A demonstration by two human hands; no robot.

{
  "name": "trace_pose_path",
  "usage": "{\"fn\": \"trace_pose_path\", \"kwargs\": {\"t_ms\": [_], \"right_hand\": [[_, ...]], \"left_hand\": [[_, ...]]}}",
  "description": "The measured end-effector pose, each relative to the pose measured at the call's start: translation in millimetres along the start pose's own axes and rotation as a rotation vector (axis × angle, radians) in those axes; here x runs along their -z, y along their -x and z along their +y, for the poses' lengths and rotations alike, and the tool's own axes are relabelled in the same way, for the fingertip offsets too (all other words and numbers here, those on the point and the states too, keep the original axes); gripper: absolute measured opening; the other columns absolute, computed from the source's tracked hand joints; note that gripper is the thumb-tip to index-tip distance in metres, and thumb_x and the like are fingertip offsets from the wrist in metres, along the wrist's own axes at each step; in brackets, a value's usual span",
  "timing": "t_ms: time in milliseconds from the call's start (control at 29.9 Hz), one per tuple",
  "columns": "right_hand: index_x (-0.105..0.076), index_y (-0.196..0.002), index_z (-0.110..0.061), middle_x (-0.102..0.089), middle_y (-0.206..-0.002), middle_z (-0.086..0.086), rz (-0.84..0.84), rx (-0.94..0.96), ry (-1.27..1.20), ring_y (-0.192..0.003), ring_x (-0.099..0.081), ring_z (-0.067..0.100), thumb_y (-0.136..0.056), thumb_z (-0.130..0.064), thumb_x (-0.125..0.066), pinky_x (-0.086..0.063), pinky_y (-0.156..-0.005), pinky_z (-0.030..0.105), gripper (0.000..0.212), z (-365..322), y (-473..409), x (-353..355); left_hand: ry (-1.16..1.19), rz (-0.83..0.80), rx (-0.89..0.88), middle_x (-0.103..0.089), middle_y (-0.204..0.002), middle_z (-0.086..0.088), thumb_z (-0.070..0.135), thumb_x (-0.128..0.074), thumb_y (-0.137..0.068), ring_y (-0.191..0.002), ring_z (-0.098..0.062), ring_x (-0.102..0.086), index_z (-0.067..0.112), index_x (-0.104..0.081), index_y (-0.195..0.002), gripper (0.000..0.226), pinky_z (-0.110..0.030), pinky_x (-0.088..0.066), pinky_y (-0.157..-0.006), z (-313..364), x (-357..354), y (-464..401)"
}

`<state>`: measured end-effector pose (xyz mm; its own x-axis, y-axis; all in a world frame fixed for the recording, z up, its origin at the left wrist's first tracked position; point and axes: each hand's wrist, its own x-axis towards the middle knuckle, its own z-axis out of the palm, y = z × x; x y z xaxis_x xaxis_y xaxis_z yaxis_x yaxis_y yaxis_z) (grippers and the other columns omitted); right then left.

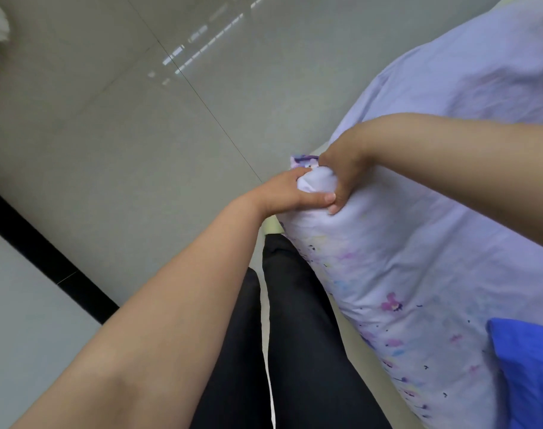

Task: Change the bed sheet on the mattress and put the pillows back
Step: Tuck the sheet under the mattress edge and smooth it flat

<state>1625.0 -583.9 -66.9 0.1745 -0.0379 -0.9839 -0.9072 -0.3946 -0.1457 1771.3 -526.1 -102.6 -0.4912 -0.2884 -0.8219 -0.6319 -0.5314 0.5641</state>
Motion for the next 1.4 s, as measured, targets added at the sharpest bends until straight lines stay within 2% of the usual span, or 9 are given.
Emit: {"fn": "trace_pose_path", "kwargs": {"t_ms": [234, 334, 401, 602, 769, 970, 1170, 1271, 1404], "right_hand": [[-0.063, -0.113, -0.018, -0.068, -0.103, -0.002, -0.218, -0.075, 0.081, -0.097, -0.064, 0.022, -0.042, -0.078, -0.075, -0.046, -0.092, 0.031, 0.093, 6, 1, 19], [-0.055, -0.112, -0.016, -0.062, -0.105, 0.004, 0.269, -0.099, 0.150, -0.106, -0.057, 0.027, -0.065, -0.081, -0.055, -0.029, -0.105, 0.045, 0.081, 5, -3, 2], [-0.054, -0.114, -0.014, -0.060, -0.111, 0.009, 0.558, -0.103, 0.160, -0.112, -0.053, 0.029, -0.070, -0.084, -0.038, -0.011, -0.111, 0.056, 0.085, 7, -8, -22], [-0.058, -0.122, -0.015, -0.048, -0.138, 0.014, 1.096, -0.236, -0.158, -0.132, -0.039, 0.037, -0.080, -0.065, -0.037, -0.018, -0.104, 0.072, 0.069, -6, -2, -90], [0.004, -0.149, -0.038, 0.021, -0.157, 0.001, 0.707, -0.439, -0.577, -0.142, 0.018, 0.041, -0.063, -0.083, -0.050, -0.007, -0.105, 0.071, 0.112, -15, 29, -119], [0.026, -0.141, -0.043, 0.041, -0.148, -0.003, 0.503, -0.343, -0.675, -0.133, 0.033, 0.048, -0.058, -0.083, -0.057, -0.001, -0.102, 0.075, 0.125, -22, 5, -102], [-0.006, -0.149, -0.041, 0.020, -0.157, -0.013, 0.376, -0.213, -0.948, -0.144, 0.020, 0.033, -0.081, -0.065, -0.053, -0.012, -0.113, 0.059, 0.086, -15, 48, -80], [-0.031, -0.145, -0.027, -0.020, -0.157, -0.004, 0.388, -0.225, -1.216, -0.145, -0.016, 0.025, -0.088, -0.055, -0.052, -0.026, -0.114, 0.042, 0.067, -12, 67, -59], [-0.055, -0.120, -0.021, -0.059, -0.123, 0.001, 0.445, -0.332, -1.822, -0.112, -0.058, 0.022, -0.089, -0.046, -0.055, -0.044, -0.098, 0.033, 0.040, -20, 85, 1]], "left_hand": [[0.144, -0.077, 0.043, -0.072, -0.102, 0.008, 0.050, -0.076, -0.073, -0.098, -0.011, -0.067, 0.022, -0.065, -0.107, 0.046, -0.027, -0.051, -0.085, 12, -8, 10], [-0.003, 0.212, 0.130, -0.062, -0.107, 0.003, 0.054, -0.069, -0.078, -0.098, -0.018, -0.060, 0.019, -0.057, -0.107, 0.047, -0.028, -0.046, -0.073, -6, 2, -3], [-0.125, 0.327, 0.191, -0.050, -0.125, -0.003, 0.055, -0.064, -0.080, -0.110, -0.023, -0.053, 0.022, -0.049, -0.122, 0.055, -0.033, -0.045, -0.085, -15, 3, -11], [-0.587, 0.700, -0.162, -0.034, -0.146, 0.000, 0.028, -0.052, -0.092, -0.129, -0.025, -0.037, 0.032, -0.038, -0.141, 0.051, -0.038, -0.032, -0.102, -8, -24, 7], [-0.622, 0.387, -0.212, -0.023, -0.155, 0.012, 0.034, -0.029, -0.101, -0.134, -0.020, -0.035, 0.048, -0.017, -0.146, 0.049, -0.036, -0.035, -0.105, -25, -29, 22], [-0.642, 0.157, 0.019, -0.035, -0.148, 0.005, 0.035, -0.027, -0.101, -0.127, -0.022, -0.044, 0.044, -0.014, -0.148, 0.050, -0.033, -0.038, -0.095, -8, -1, 27], [-0.725, 0.075, 0.179, -0.058, -0.129, -0.002, 0.032, -0.035, -0.098, -0.113, -0.023, -0.056, 0.025, -0.045, -0.135, 0.039, -0.037, -0.047, -0.093, 40, 24, 57], [-0.748, 0.004, 0.197, -0.064, -0.117, -0.002, 0.032, -0.036, -0.097, -0.105, -0.022, -0.059, 0.022, -0.052, -0.128, 0.036, -0.035, -0.049, -0.088, 80, 43, 71], [-0.883, -0.124, 0.141, -0.062, -0.122, 0.001, 0.035, -0.037, -0.099, -0.110, -0.019, -0.057, 0.023, -0.051, -0.129, 0.035, -0.031, -0.047, -0.092, 130, 100, 80]]}}
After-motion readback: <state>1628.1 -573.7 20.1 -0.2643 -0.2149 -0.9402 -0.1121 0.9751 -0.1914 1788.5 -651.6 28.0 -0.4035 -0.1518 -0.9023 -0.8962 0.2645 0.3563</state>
